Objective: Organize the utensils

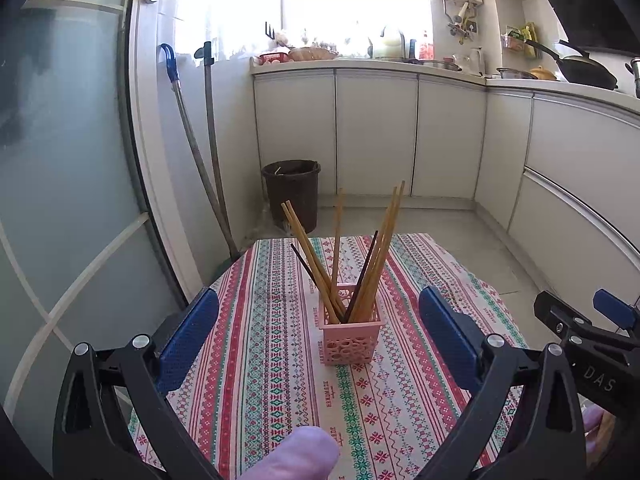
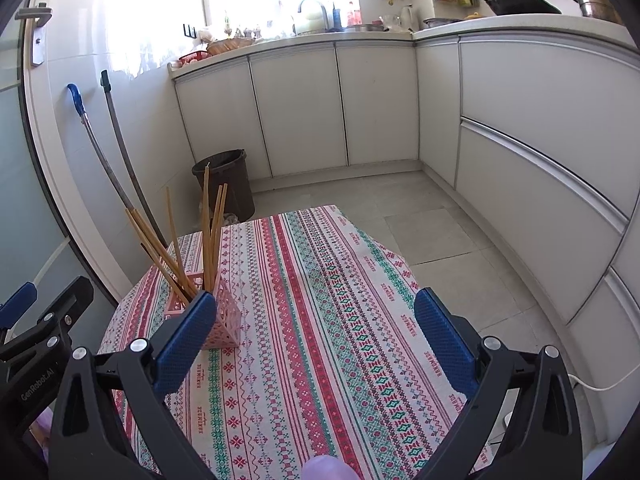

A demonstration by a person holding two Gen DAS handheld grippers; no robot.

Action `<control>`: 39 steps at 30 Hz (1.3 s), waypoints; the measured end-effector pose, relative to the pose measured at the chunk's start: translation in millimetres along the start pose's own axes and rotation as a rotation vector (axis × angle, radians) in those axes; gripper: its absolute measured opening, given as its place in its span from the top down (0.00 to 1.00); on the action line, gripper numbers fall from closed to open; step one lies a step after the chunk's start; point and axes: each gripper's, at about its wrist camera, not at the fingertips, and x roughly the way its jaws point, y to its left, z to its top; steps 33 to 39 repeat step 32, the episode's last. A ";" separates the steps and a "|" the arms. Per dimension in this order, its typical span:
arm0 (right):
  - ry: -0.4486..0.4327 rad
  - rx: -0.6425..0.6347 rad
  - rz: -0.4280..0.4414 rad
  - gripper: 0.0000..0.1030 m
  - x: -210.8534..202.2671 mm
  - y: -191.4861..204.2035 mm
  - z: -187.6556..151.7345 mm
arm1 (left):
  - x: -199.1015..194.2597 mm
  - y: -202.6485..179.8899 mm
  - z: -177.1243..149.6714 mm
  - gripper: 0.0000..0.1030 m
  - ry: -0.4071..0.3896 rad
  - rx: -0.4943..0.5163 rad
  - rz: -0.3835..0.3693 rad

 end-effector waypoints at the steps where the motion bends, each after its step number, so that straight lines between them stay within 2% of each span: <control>1: 0.000 0.000 0.000 0.06 0.0 0.3 0.2 | 0.1 -0.1 0.2 0.07 0.000 -0.001 0.000; 16: 0.012 -0.002 0.002 0.06 2.3 0.8 -1.3 | 2.8 -3.6 -2.3 0.07 0.012 0.008 -0.009; 20: 0.014 0.001 0.002 0.06 2.7 0.1 -1.7 | 0.4 -5.0 -3.3 0.14 0.004 0.007 -0.037; 23: 0.017 0.008 0.002 0.06 3.2 -1.0 -1.6 | -0.5 -3.1 -3.5 0.15 -0.004 -0.007 -0.028; 26: 0.021 0.012 0.002 0.06 3.7 -2.2 -1.3 | 5.1 1.0 -1.3 0.12 0.027 -0.027 -0.026; 28: 0.020 0.014 0.001 0.06 4.0 -2.2 -1.0 | 7.4 2.1 -1.6 0.07 0.041 -0.030 -0.015; 39: 0.020 0.017 0.001 0.06 3.9 -2.4 -1.0 | 5.1 -1.2 -2.1 0.07 0.037 -0.024 -0.012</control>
